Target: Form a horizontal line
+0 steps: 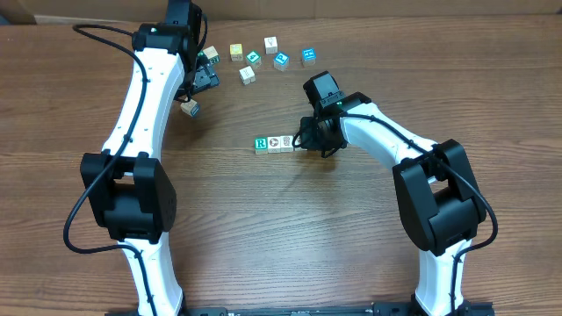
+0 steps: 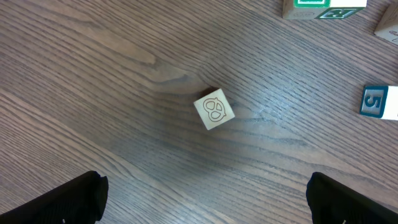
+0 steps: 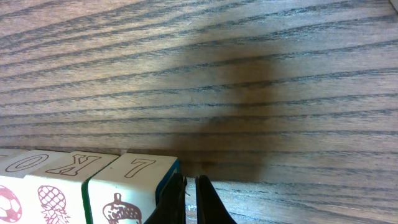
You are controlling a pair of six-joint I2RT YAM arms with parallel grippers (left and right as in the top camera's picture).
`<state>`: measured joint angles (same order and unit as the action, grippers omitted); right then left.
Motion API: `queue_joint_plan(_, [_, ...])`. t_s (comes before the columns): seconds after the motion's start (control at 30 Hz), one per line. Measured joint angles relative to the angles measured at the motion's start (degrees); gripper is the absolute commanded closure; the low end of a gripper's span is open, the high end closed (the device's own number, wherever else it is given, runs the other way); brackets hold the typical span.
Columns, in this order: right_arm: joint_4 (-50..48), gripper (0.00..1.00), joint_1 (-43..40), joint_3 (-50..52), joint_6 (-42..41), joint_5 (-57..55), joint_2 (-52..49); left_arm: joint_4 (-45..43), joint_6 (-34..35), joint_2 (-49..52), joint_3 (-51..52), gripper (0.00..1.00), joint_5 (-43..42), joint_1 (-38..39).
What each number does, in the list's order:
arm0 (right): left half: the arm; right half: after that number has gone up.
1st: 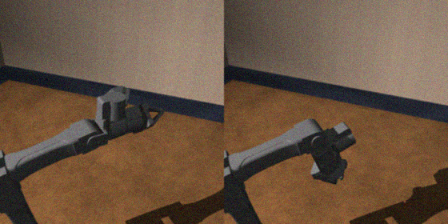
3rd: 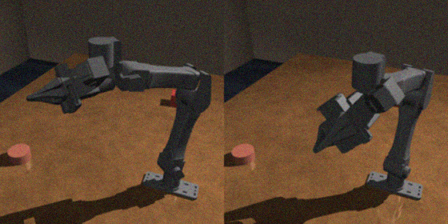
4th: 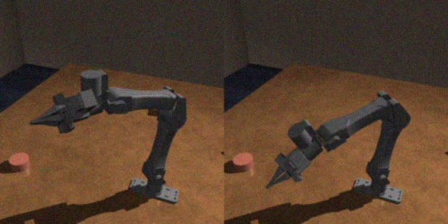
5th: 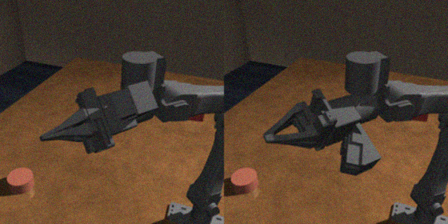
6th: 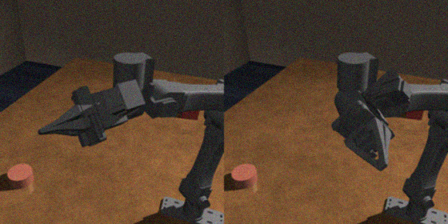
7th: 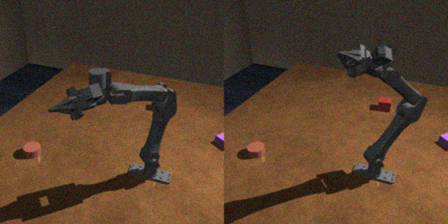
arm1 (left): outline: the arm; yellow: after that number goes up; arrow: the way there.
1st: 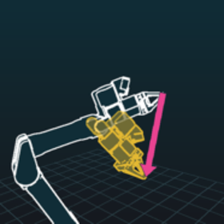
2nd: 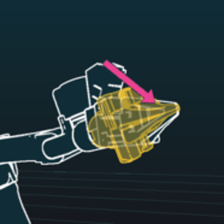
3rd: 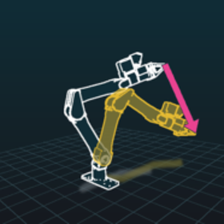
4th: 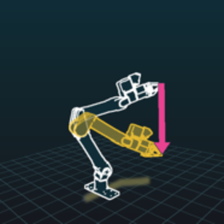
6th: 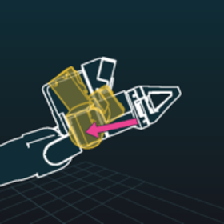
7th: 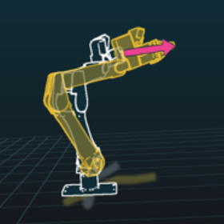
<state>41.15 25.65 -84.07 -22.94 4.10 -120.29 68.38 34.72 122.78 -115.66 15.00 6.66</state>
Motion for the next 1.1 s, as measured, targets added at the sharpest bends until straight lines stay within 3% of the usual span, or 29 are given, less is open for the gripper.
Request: queue_joint_plan(1.1, [0.00, 0.96, 0.70, 0.00, 0.26, -0.02, 0.00, 0.00, 0.00, 0.00, 0.00, 0.00, 0.00, 0.00])
